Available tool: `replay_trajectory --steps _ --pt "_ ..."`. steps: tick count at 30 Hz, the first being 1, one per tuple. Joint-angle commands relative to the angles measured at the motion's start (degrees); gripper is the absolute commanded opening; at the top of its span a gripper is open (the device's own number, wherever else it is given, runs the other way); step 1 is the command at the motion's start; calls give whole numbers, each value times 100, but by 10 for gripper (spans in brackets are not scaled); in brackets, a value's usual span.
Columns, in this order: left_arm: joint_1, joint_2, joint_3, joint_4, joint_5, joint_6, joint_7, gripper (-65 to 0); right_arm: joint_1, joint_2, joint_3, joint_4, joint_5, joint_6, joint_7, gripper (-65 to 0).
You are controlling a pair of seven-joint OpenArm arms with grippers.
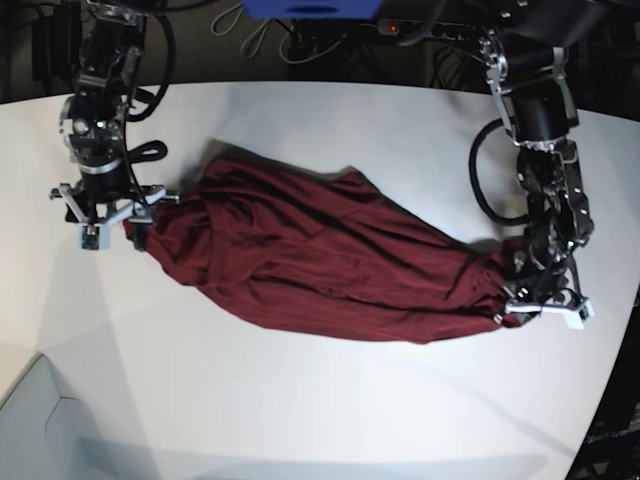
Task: Layout the t-shirt on the table in an organized manner, then fold the t-shirt properly
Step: 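Drag the left gripper's shirt end along the table away from the right gripper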
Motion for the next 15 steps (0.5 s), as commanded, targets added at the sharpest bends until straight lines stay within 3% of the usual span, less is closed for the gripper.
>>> replay_trajectory --steps 1,12,15 --pt "-160 -77 -14 34 -26 -42 -125 -538 46 32 11 100 32 -11 129 -291" --pt "-547 -94 -14 -827 -17 -42 -151 -538 46 32 2 100 32 -11 129 -291" --pt "-599 -94 -14 -1003 -17 -42 -459 -538 46 32 2 100 32 -11 129 -291"
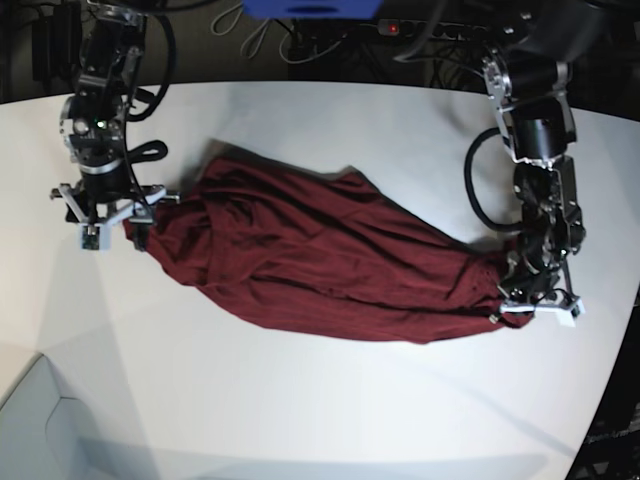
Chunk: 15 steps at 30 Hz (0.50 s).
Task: Layout the t-shirt on the table in an organized manner, then fold the t-shirt properly
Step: 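Drag the left gripper's shirt end along the table away from the right gripper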
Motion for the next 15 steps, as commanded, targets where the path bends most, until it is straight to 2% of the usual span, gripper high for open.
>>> replay_trajectory --steps 1,4,15 --pt "-173 -70 13 42 -30 -42 -243 -538 48 32 6 100 34 -11 131 -291" --pt "-173 -44 39 42 -30 -42 -436 -538 40 32 6 109 34 -11 131 -291" --pt "-472 -35 4 -29 -30 -42 -489 -538 40 24 6 100 34 -11 122 -291"
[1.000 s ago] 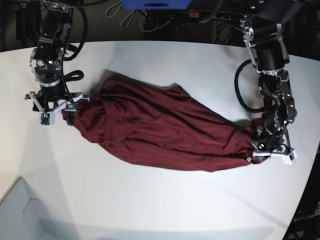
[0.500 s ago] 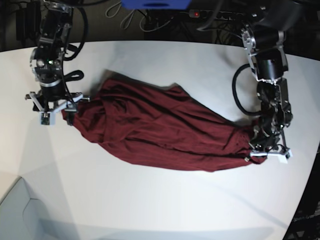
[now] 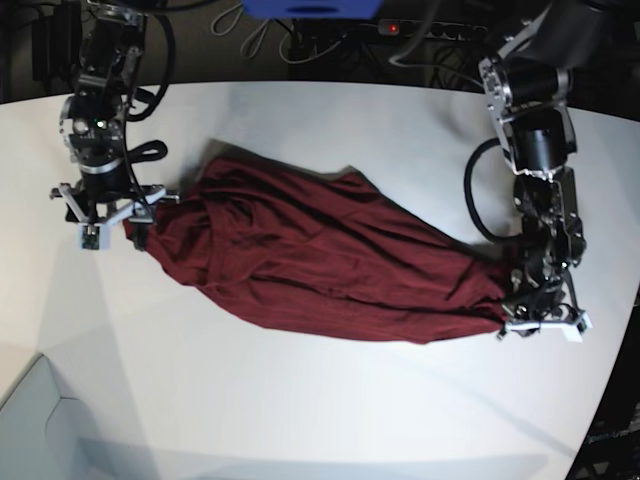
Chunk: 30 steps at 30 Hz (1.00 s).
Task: Layout the t-shirt on the table in an organized manner, then fold the t-shirt properly
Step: 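Drag the left gripper's shirt end along the table away from the right gripper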
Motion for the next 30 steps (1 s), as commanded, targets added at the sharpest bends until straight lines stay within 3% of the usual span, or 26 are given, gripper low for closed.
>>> replay_trajectory --steps 1,5,12,19,24,26,30 --pt "-144 -64 4 -16 -39 -42 -157 -538 40 26 9 100 32 -11 122 -291" --pt "-391 -55 4 -253 -48 -42 -447 -538 40 26 9 100 32 -11 122 -291" --pt "-241 130 39 19 -48 -69 -447 -538 40 26 9 100 32 -11 122 -291" --pt "198 332 443 819 23 -42 177 -538 40 26 0 91 32 -11 122 -291" --pt "207 297 725 810 23 -33 168 -529 40 26 -88 91 32 -11 122 -291" --pt "207 297 690 810 31 -33 177 -480 40 26 -88 91 32 -11 122 -291" --pt "207 297 690 810 -4 -33 168 -262 40 26 -88 91 32 -11 122 -291"
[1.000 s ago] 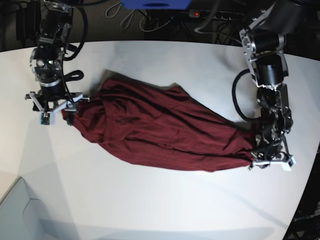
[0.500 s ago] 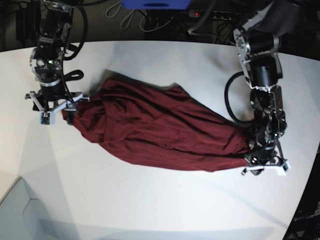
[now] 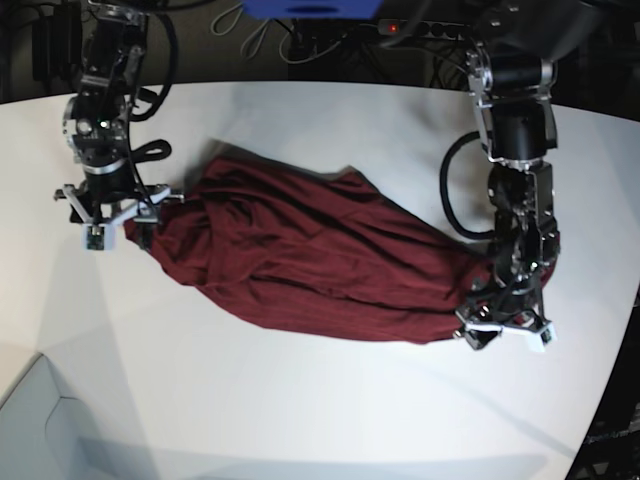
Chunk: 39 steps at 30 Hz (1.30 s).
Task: Layout the t-shirt on the table in an organized manner, then fold the t-shirt properly
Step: 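Drag the left gripper's shirt end along the table away from the right gripper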
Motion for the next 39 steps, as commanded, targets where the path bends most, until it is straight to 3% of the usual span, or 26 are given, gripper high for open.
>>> replay_trajectory --steps 1,3,7,11,32,34,36,39 --pt "-138 -14 -8 117 -67 -38 -105 -214 55 26 12 91 32 -11 127 -291" --pt "-103 -14 -8 117 -67 -38 -114 -172 55 26 12 91 32 -11 127 -291" --pt "-129 -5 -16 -94 -76 -47 -167 -210 55 26 21 91 32 -11 127 -291" --pt "-199 30 -16 -489 -94 -47 -703 -243 55 26 21 91 32 -11 127 -291" --pt "-657 145 -16 -1342 -94 -47 -940 -250 99 43 21 -199 32 -11 171 -291" --pt "-701 145 -16 -1430 -94 -55 -949 -288 108 52 21 -199 32 -11 171 -291" --pt "-709 145 -16 -1430 -94 -55 -1002 -367 116 61 30 -199 32 -11 171 -291" --pt "-709 145 -16 -1430 -94 -64 -1195 -532 116 61 30 -199 32 -11 171 -291"
